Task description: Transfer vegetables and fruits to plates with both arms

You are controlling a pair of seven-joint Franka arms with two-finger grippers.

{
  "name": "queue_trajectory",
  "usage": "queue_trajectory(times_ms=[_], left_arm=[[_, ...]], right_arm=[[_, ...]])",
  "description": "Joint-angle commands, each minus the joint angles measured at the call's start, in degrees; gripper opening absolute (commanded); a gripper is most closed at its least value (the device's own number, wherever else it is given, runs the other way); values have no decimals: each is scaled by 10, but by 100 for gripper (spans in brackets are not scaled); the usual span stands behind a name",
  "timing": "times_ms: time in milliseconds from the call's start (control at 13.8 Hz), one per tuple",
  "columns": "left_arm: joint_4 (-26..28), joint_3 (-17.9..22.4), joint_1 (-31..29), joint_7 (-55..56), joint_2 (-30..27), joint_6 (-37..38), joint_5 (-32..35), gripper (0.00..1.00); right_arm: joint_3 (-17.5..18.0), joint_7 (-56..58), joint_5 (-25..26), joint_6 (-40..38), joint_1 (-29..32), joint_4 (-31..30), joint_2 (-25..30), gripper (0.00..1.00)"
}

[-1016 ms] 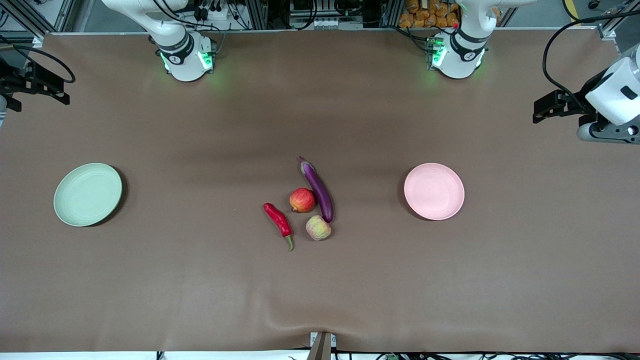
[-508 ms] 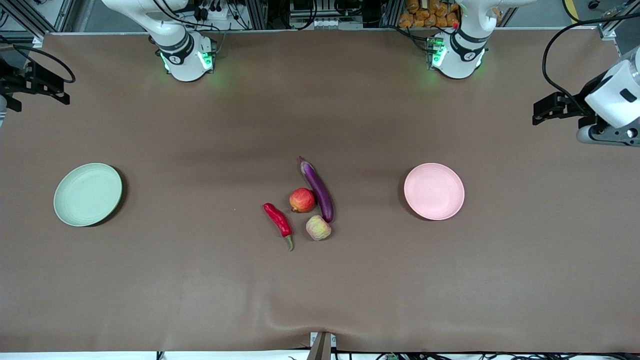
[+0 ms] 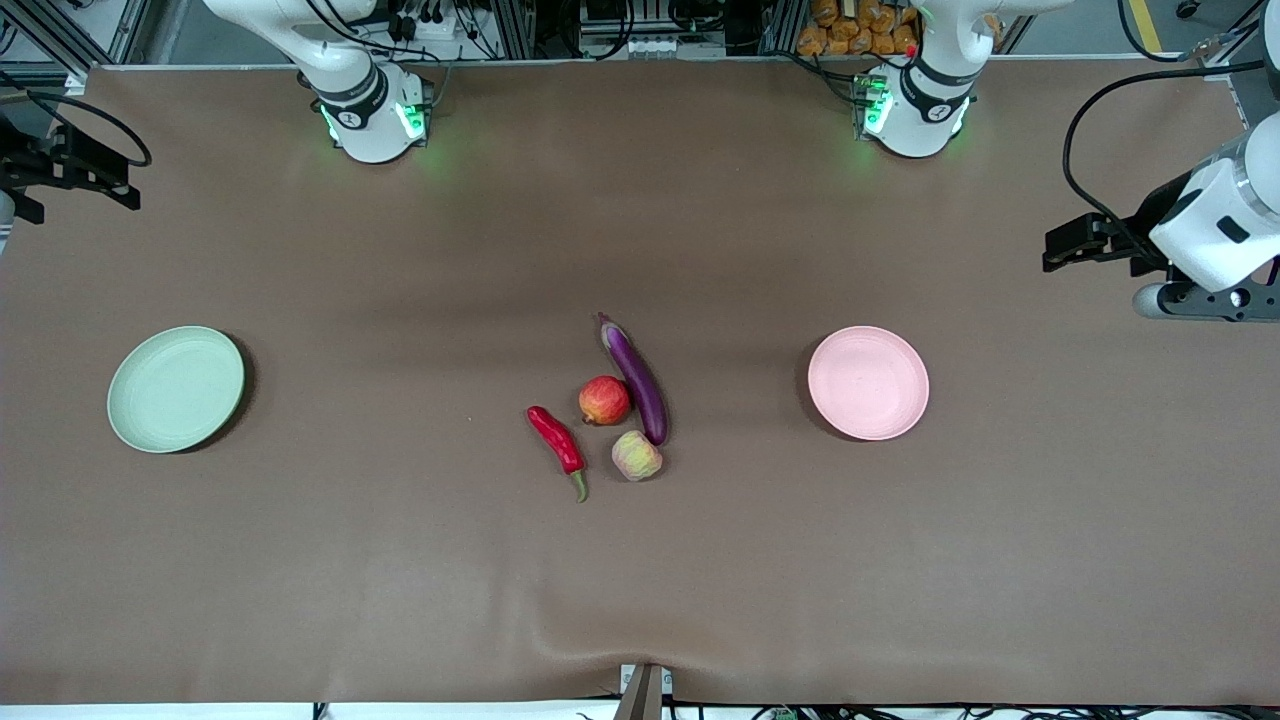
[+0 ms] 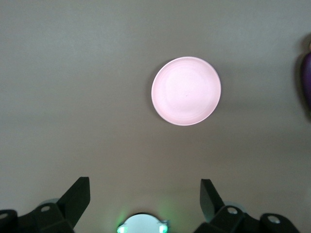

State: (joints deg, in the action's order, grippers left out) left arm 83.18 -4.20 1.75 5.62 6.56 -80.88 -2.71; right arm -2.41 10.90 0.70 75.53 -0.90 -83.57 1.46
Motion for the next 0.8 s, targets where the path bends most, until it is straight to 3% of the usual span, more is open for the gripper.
queue_trajectory(times_ms=[0,435,726], left_arm=[[-16,0,1,50,11,-16,-33,100],[-15,0,15,162,34,-53,-100,100],[-15,1,61,213,52,-75,-99,100]], right_arm=[[7,3,-4,-6,16,7,-4,100],[7,3,-7,-6,16,7,-4,100],[6,3,-14,-7,18,7,-5,100]])
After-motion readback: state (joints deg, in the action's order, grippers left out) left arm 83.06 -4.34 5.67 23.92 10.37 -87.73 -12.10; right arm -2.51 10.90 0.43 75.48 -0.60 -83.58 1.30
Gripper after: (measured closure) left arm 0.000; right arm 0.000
